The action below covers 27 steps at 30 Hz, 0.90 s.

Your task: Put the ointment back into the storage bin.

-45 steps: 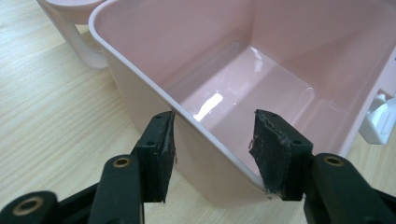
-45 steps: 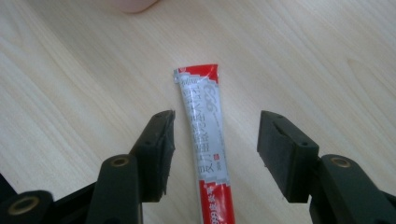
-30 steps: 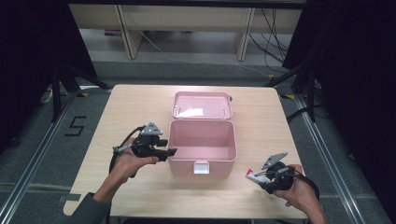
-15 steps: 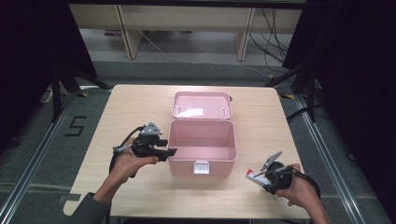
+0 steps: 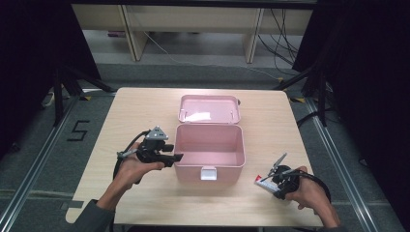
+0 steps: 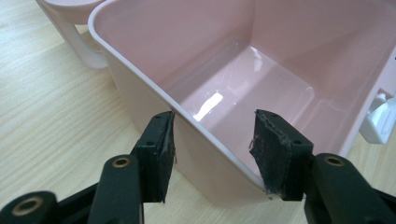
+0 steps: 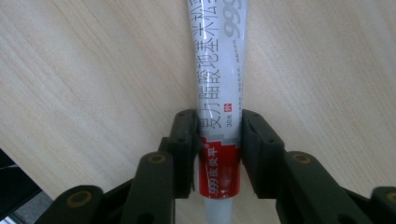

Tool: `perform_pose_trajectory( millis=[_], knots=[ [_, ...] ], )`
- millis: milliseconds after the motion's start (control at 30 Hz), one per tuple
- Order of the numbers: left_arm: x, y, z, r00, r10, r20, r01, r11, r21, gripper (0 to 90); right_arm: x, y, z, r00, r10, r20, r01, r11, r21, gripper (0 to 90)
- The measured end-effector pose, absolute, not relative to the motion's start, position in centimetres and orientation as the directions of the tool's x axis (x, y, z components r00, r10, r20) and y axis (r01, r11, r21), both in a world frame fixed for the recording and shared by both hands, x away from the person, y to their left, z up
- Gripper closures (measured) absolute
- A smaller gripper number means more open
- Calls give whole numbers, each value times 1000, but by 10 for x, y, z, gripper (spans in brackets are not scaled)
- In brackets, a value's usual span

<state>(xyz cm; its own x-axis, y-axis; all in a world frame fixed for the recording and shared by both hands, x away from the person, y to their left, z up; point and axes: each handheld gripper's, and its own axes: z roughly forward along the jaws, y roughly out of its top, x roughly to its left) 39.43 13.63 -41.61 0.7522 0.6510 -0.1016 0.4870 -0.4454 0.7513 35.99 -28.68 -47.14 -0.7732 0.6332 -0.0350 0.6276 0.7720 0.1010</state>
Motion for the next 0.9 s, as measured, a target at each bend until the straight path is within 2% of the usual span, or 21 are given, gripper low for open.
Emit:
perform_pose_trajectory(
  millis=[367,900],
  knots=[
    [393,136,-416,741,664,-100,492,-437,753,481,366,-282,-470,-798,602,-25,602,798,23,697],
    [395,136,-416,751,652,-106,489,-442,752,479,365,-280,-469,-814,580,-31,580,814,12,700]
  ],
)
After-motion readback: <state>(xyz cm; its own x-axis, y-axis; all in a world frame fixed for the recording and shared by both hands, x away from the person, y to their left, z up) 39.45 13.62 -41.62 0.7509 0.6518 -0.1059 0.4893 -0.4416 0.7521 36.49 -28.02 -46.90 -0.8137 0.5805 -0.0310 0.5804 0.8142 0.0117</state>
